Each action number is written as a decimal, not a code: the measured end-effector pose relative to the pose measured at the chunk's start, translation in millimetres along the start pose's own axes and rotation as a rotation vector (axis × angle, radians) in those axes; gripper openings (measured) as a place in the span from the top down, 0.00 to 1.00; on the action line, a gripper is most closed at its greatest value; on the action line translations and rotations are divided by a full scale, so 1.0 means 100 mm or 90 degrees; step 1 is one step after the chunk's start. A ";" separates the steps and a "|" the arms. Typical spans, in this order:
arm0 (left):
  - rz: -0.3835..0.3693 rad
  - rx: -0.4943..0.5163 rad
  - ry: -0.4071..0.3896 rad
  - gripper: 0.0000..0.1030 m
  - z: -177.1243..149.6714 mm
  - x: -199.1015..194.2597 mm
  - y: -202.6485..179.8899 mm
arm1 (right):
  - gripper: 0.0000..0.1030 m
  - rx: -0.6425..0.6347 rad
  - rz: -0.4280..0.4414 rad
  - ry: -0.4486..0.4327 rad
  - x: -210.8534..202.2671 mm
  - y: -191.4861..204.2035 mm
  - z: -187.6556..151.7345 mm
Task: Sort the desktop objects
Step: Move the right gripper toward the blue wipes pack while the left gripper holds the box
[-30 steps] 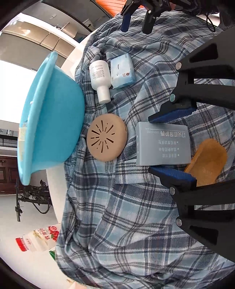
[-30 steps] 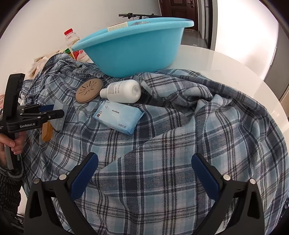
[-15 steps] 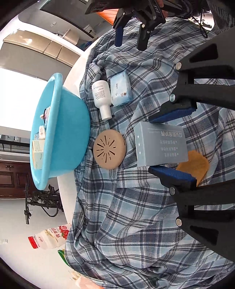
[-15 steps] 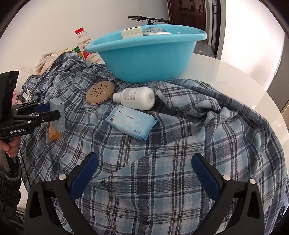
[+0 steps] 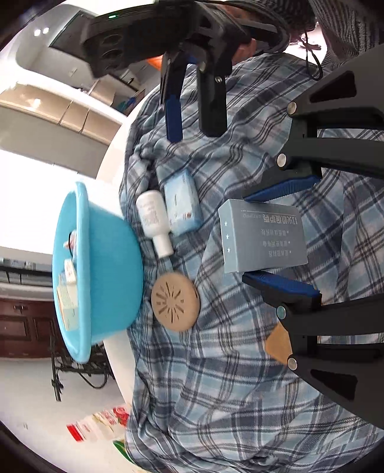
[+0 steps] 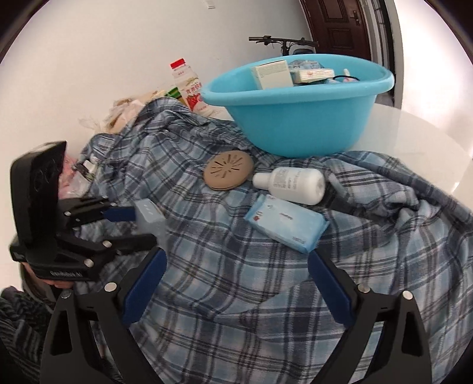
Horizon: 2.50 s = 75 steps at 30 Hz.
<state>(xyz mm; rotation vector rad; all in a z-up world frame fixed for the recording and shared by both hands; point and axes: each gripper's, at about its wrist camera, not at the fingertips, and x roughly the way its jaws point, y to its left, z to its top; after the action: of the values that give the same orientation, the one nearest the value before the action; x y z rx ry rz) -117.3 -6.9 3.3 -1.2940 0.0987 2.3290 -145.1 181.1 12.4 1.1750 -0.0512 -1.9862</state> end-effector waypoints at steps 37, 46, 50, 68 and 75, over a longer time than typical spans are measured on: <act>-0.043 0.044 0.066 0.51 0.02 0.36 -0.42 | 0.83 -0.003 0.140 0.043 0.23 0.14 -0.14; -0.015 0.046 0.054 0.51 0.02 0.33 -0.41 | 0.59 -0.001 0.086 0.026 0.19 0.08 -0.13; 0.002 0.036 0.050 0.52 0.03 0.32 -0.34 | 0.56 0.003 0.050 0.015 0.14 -0.01 -0.11; 0.026 0.010 0.028 0.52 0.05 0.21 -0.13 | 0.22 0.041 -0.200 0.059 0.51 -0.31 0.08; 0.017 0.001 0.007 0.52 0.03 0.17 -0.04 | 0.19 0.130 -0.327 0.019 0.61 -0.20 0.11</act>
<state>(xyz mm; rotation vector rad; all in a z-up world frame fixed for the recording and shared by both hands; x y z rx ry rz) -125.4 3.8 -8.2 -1.3115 0.1221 2.3437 -180.2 150.7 -32.8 1.4571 0.0731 -2.4538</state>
